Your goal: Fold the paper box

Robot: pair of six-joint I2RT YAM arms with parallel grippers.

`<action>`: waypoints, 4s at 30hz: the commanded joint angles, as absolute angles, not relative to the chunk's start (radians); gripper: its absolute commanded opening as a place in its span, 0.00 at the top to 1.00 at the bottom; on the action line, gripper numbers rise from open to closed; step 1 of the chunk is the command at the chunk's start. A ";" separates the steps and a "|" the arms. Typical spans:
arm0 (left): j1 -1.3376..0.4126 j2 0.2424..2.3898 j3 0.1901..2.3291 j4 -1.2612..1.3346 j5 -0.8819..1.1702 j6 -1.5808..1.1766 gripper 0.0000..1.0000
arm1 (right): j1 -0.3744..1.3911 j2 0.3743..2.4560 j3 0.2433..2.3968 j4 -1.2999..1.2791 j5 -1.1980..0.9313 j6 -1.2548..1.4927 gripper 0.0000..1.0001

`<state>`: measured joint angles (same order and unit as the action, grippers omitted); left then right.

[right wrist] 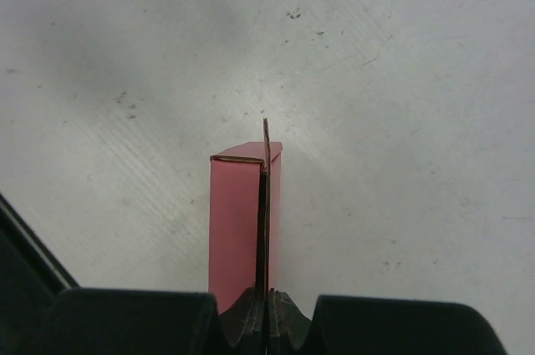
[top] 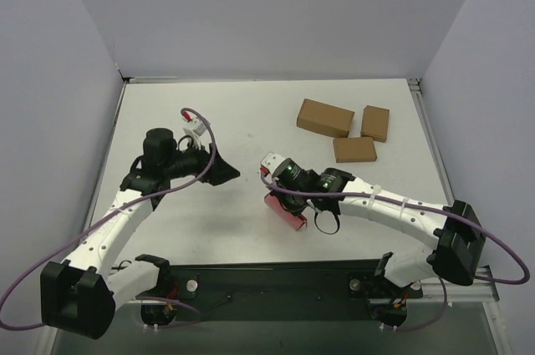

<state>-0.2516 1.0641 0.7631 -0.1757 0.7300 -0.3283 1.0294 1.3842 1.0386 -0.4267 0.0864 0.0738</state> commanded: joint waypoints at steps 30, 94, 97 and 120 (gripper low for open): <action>-0.615 1.120 0.795 -0.268 0.776 -0.006 0.40 | 0.891 1.316 1.040 -0.446 -0.591 0.009 1.00; -0.666 1.037 0.753 -0.235 0.769 0.023 1.00 | 0.793 1.040 0.861 -0.517 -0.285 0.245 0.61; -0.666 1.034 0.753 -0.235 0.769 0.025 1.00 | 0.807 1.058 0.856 -0.523 -0.262 0.244 0.62; -0.666 1.016 0.746 -0.230 0.738 0.028 1.00 | 0.842 1.100 0.861 -0.520 -0.261 0.253 0.91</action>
